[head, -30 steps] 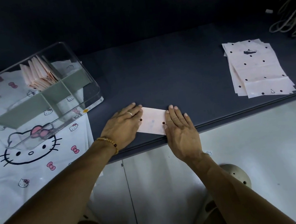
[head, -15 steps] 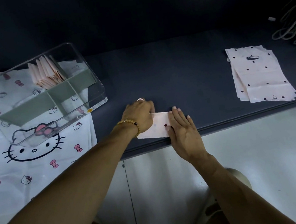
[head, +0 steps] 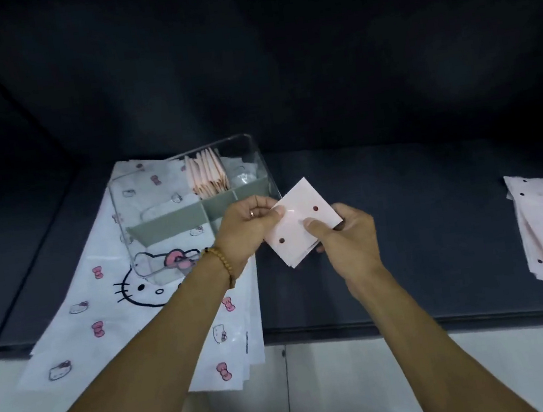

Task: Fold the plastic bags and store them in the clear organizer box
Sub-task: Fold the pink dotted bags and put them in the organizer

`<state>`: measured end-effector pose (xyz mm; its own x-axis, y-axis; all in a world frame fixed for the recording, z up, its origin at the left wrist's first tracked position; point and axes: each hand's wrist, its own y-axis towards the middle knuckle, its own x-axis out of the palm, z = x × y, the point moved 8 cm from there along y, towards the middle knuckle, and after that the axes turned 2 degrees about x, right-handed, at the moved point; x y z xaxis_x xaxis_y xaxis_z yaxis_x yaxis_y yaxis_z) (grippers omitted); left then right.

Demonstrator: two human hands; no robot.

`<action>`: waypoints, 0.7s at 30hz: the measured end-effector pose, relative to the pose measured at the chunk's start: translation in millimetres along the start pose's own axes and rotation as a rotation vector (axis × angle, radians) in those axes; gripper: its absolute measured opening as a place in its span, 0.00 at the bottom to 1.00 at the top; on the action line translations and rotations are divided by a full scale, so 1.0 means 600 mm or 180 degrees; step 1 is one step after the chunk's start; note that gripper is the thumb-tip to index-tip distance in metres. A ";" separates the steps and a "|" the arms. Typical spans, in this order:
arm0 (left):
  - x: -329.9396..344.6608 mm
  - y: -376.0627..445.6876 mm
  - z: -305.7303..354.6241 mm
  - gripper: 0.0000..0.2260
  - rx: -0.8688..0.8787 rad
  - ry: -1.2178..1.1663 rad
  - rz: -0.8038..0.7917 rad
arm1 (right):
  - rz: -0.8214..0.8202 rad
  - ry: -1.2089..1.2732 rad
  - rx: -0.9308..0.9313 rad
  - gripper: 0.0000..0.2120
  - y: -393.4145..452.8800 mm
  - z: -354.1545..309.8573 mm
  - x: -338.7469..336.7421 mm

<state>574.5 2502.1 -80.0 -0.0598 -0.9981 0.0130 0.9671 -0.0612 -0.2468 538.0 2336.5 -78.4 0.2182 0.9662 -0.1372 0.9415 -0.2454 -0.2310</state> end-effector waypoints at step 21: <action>-0.230 0.109 0.012 0.11 0.0347 0.2170 0.2220 | 0.0004 -0.0002 -0.0123 0.03 0.148 -0.072 0.186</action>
<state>647.9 2635.7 -90.8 0.4371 -0.5974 -0.6724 0.8551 0.5077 0.1047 657.3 2425.8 -72.6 0.2192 0.9659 -0.1379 0.9504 -0.2434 -0.1936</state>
